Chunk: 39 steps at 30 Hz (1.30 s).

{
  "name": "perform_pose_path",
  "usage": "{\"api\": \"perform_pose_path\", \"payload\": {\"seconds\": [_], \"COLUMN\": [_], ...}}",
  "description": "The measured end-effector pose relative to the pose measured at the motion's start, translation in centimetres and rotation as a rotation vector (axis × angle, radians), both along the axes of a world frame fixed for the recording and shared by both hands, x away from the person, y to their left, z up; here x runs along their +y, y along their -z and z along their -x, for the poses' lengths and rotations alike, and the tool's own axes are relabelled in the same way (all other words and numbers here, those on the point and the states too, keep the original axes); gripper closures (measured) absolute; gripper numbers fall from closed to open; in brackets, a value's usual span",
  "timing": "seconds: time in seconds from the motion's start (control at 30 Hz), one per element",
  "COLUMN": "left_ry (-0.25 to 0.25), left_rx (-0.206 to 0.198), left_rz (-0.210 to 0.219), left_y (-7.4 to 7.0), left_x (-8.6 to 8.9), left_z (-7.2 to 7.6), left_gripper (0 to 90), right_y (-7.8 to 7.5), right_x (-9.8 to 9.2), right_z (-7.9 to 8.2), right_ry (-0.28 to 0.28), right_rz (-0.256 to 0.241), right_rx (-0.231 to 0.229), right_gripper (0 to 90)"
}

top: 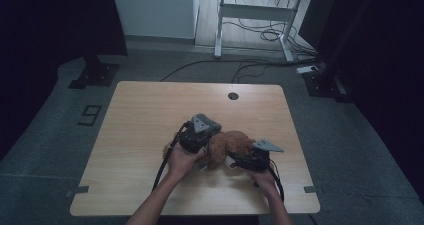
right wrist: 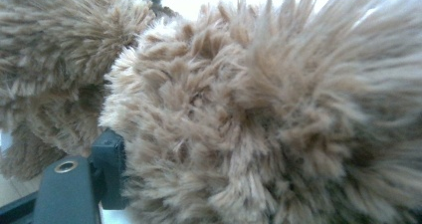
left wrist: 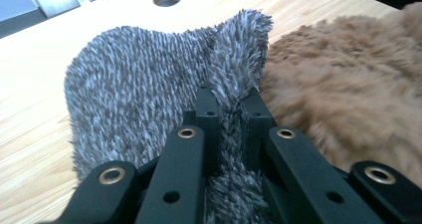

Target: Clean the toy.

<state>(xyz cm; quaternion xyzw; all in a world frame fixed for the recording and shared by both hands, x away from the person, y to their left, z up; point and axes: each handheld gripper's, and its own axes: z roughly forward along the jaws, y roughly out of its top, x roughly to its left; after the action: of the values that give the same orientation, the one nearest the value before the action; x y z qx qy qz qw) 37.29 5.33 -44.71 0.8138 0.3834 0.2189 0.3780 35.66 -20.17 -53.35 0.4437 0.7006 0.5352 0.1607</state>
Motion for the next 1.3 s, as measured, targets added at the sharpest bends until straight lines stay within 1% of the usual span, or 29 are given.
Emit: {"api": "perform_pose_path", "payload": {"seconds": [0.07, 0.1, 0.17, 0.23, 0.33, 0.47, 0.6, 0.67, 0.73, 0.83, 0.9, 1.0, 1.07, 1.13, 1.3], "left_ry": [-0.019, -0.029, -0.049, -0.068, -0.099, -0.131, -0.156, -0.164, -0.176, -0.196, -0.214, -0.235, -0.235, -0.229, -0.197], "left_rx": [-0.022, -0.029, -0.035, -0.031, -0.017, 0.005, 0.032, 0.046, 0.057, 0.065, 0.083, 0.124, 0.131, 0.127, 0.089], "left_rz": [-0.036, -0.043, -0.045, -0.046, -0.040, -0.024, 0.010, 0.020, 0.025, 0.015, 0.011, 0.027, 0.036, 0.044, 0.054], "left_y": [0.0, 0.0, 0.1, 0.5, 1.2, 2.1, 2.7, 3.0, 3.3, 3.8, 4.4, 5.4, 5.7, 5.5, 3.7], "left_x": [0.7, 1.2, 2.0, 3.1, 4.6, 6.1, 7.5, 8.0, 8.5, 9.5, 10.4, 11.5, 11.9, 11.7, 10.8], "left_z": [0.2, 0.3, 0.5, 0.6, 0.8, 1.0, 1.1, 1.1, 1.1, 1.2, 1.1, 1.2, 1.4, 1.5, 1.5], "left_gripper": [81.9, 81.9, 81.9, 81.9, 81.9, 81.9, 81.8, 81.8, 81.8, 82.0, 82.0, 82.0, 82.0, 82.0, 82.0], "right_y": [0.0, 0.0, 0.0, 0.0, 0.0, 0.0, 0.0, 0.0, 0.0, 0.0, 0.0, 0.1, 0.1, 0.1, 0.2], "right_x": [0.0, 0.0, 0.0, 0.0, 0.0, 0.1, 0.1, 0.1, 0.1, 0.1, 0.0, 0.0, -0.1, -0.1, -0.2], "right_z": [0.0, 0.0, 0.0, 0.0, 0.0, 0.1, 0.1, 0.0, 0.0, 0.0, 0.0, 0.0, -0.1, -0.1, -0.1], "right_ry": [0.000, 0.001, 0.001, 0.001, 0.001, 0.001, 0.001, 0.002, 0.002, 0.003, 0.005, 0.007, 0.008, 0.009, 0.014], "right_rz": [0.002, 0.002, 0.001, 0.000, 0.001, 0.003, 0.004, 0.002, 0.001, -0.001, -0.004, -0.010, -0.013, -0.017, -0.024], "right_rx": [0.001, 0.002, 0.002, 0.002, 0.000, -0.002, -0.001, -0.002, -0.002, 0.000, 0.002, 0.005, 0.006, 0.005, 0.008], "right_gripper": [21.6, 21.6, 21.6, 21.6, 21.5, 21.5, 21.4, 21.4, 21.4, 21.4, 21.4, 21.4, 21.3, 21.2, 21.2]}}
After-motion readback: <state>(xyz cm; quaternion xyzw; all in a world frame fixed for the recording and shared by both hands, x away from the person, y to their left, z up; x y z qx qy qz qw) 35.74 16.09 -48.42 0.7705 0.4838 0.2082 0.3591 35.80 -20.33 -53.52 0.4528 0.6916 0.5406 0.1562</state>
